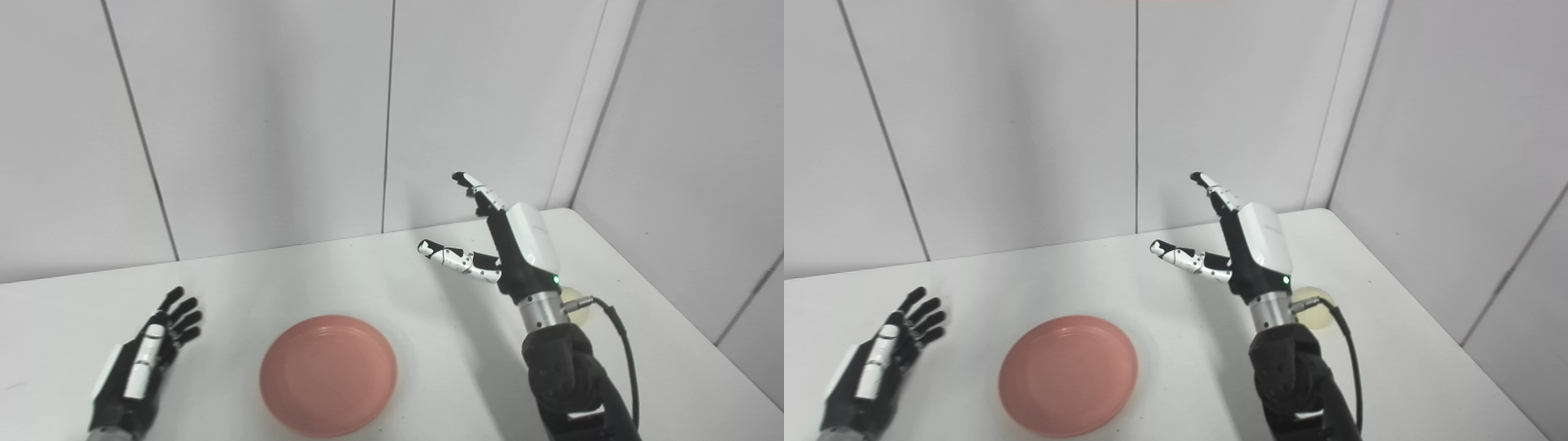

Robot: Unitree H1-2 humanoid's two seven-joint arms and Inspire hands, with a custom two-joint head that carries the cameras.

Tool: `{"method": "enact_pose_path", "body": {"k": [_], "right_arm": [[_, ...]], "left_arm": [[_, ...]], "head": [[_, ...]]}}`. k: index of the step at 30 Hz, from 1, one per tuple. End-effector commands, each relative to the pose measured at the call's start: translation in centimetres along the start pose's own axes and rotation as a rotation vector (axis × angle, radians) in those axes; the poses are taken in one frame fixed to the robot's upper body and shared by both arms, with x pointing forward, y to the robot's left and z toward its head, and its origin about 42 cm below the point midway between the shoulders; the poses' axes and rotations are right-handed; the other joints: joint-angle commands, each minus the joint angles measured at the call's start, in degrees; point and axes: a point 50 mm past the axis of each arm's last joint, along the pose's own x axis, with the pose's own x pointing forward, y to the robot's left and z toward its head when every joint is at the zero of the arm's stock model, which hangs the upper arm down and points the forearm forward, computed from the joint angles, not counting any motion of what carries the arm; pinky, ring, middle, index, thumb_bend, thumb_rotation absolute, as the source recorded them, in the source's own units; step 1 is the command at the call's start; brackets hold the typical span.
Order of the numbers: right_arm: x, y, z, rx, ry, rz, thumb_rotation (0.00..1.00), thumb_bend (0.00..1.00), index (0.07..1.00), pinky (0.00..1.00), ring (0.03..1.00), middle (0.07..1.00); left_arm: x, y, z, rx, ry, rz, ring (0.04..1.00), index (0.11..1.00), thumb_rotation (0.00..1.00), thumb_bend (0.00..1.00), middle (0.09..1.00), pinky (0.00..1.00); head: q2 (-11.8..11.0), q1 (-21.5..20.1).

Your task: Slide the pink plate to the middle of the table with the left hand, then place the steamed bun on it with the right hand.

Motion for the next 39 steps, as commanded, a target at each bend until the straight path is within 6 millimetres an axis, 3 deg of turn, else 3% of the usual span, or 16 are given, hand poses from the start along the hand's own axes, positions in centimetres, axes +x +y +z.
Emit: {"method": "enact_pose_path", "body": {"k": [1, 5, 12, 18, 22, 33, 39], "right_arm": [[0.7, -2.5, 0.5, -0.09, -0.037, -0.041, 0.61, 0.75, 0.82, 0.71, 0.817, 0.845], [0.8, -4.4, -1.2, -0.243, -0.027, -0.021, 0.49, 0.82, 0.775, 0.68, 0.777, 0.797], [0.3, -7.4, -4.5, -0.353, 0.09, 0.085, 0.36, 0.87, 0.784, 0.61, 0.728, 0.794], [-1.0, -9.6, -4.4, -0.399, 0.229, 0.156, 0.28, 0.88, 0.796, 0.59, 0.742, 0.822], [-1.8, -10.3, -4.4, -0.407, 0.285, 0.186, 0.31, 0.88, 0.797, 0.64, 0.783, 0.825], [-2.2, -9.7, -7.8, -0.432, 0.436, 0.284, 0.43, 0.88, 0.813, 0.75, 0.843, 0.849], [-1.9, -9.1, -10.6, -0.421, 0.503, 0.309, 0.47, 0.92, 0.815, 0.66, 0.78, 0.83]], "left_arm": [[-6.2, 0.1, -7.2, -0.048, 0.207, 0.028, 0.88, 0.903, 0.93, 0.57, 0.897, 0.87], [-6.3, 0.9, -8.0, -0.038, 0.232, 0.02, 0.88, 0.911, 0.97, 0.55, 0.903, 0.88], [-6.5, 1.8, -8.9, -0.033, 0.248, 0.013, 0.856, 0.894, 0.96, 0.54, 0.881, 0.85], [-6.6, 2.4, -9.3, -0.038, 0.253, 0.016, 0.837, 0.88, 0.93, 0.55, 0.867, 0.82], [-6.7, 2.7, -9.5, -0.038, 0.259, 0.009, 0.836, 0.881, 0.93, 0.56, 0.867, 0.82], [-7.0, 3.4, -9.7, -0.04, 0.263, 0.012, 0.832, 0.871, 0.91, 0.57, 0.862, 0.81], [-7.1, 3.7, -9.6, -0.038, 0.26, 0.012, 0.827, 0.872, 0.91, 0.57, 0.857, 0.81]], "head": [[0.0, 0.0], [0.2, -1.8], [0.4, -2.6], [0.8, -3.4], [0.9, -3.5], [1.7, -4.3], [2.2, -4.6]]}}
